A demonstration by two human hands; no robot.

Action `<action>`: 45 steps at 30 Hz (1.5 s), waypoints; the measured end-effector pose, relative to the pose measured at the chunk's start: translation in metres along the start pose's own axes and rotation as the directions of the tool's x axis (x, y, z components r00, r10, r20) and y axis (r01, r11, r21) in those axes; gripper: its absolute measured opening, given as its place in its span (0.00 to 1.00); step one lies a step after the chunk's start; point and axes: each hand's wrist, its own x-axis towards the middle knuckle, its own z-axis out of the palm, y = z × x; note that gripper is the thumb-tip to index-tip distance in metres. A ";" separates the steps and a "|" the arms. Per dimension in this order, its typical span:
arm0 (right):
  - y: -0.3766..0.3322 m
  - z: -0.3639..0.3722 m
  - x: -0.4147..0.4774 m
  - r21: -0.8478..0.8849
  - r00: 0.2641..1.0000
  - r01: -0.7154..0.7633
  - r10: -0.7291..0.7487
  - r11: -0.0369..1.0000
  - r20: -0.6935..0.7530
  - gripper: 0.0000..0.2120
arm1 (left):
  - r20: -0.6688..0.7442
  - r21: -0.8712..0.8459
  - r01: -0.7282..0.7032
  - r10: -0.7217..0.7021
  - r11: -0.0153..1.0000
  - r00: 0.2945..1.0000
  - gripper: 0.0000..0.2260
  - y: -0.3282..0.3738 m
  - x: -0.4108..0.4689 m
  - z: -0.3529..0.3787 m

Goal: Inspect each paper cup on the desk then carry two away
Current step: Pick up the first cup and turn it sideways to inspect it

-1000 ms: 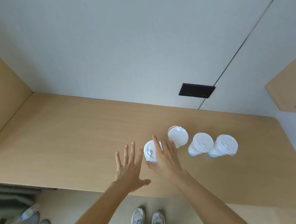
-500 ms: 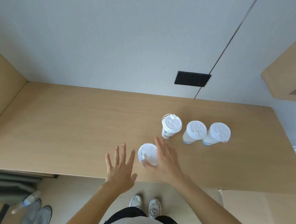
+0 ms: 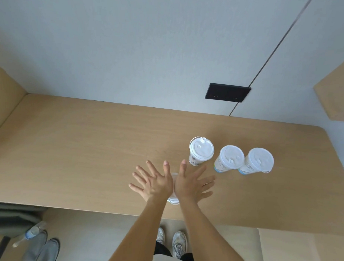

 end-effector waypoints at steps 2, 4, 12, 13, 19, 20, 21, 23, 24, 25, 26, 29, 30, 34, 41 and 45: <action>0.000 0.004 0.002 -0.012 1.000 0.007 -0.007 1.000 -0.025 0.45 | -0.012 0.006 0.005 -0.005 1.000 1.000 0.38 0.000 0.001 0.002; 0.001 0.007 0.004 -0.018 0.999 0.001 -0.001 1.000 -0.041 0.45 | -0.021 0.010 -0.010 0.010 1.000 1.000 0.37 0.000 0.003 0.003; 0.001 0.014 0.007 0.087 0.991 -0.105 0.112 0.991 -0.075 0.42 | 0.004 -0.004 -0.096 0.096 0.995 0.995 0.35 0.000 0.015 0.006; 0.002 0.015 0.006 0.132 0.986 -0.147 0.157 0.980 -0.061 0.42 | 0.020 -0.004 -0.130 0.130 0.991 0.991 0.37 -0.001 0.019 0.007; 0.011 0.023 -0.017 0.503 0.823 -0.545 0.543 0.671 0.166 0.43 | -0.009 0.168 -0.596 0.606 0.785 0.795 0.36 0.011 0.043 -0.006; 0.012 0.021 -0.019 0.523 0.792 -0.589 0.570 0.616 0.220 0.44 | -0.014 0.226 -0.666 0.686 0.711 0.727 0.37 0.015 0.044 -0.009; 0.012 0.018 -0.021 0.531 0.769 -0.619 0.583 0.579 0.262 0.45 | -0.009 0.277 -0.722 0.753 0.634 0.658 0.38 0.017 0.044 -0.011; 0.014 0.012 -0.020 0.515 0.765 -0.634 0.567 0.578 0.305 0.47 | -0.026 0.304 -0.792 0.836 0.529 0.549 0.38 0.018 0.045 -0.012; 0.015 0.010 -0.019 0.493 0.782 -0.618 0.544 0.613 0.305 0.47 | -0.060 0.279 -0.802 0.843 0.528 0.534 0.37 0.017 0.042 -0.013; 0.016 0.006 -0.017 0.462 0.810 -0.585 0.509 0.666 0.292 0.48 | -0.101 0.234 -0.796 0.828 0.559 0.552 0.35 0.017 0.038 -0.016; 0.016 0.003 -0.014 0.420 0.842 -0.539 0.464 0.730 0.274 0.48 | -0.142 0.168 -0.770 0.788 0.616 0.600 0.34 0.016 0.033 -0.020; 0.009 -0.010 -0.002 0.259 0.924 -0.361 0.308 0.896 0.226 0.49 | -0.194 -0.012 -0.580 0.567 0.814 0.800 0.38 0.008 0.016 -0.026; 0.005 -0.014 0.001 0.215 0.940 -0.307 0.260 0.927 0.221 0.49 | -0.182 -0.026 -0.487 0.474 0.873 0.861 0.39 0.004 0.011 -0.025; -0.006 -0.013 0.008 0.089 0.975 -0.151 0.134 0.984 0.178 0.50 | -0.075 -0.014 -0.171 0.170 0.985 0.983 0.41 -0.005 -0.005 -0.012; -0.002 0.002 0.004 0.017 0.999 -0.047 0.047 0.999 0.016 0.47 | -0.107 0.022 -0.114 0.116 0.993 0.987 0.41 -0.005 -0.002 0.008; -0.003 0.006 0.007 0.016 0.998 -0.061 0.060 0.998 0.015 0.45 | -0.130 0.016 -0.135 0.136 0.991 0.982 0.39 -0.006 0.003 0.012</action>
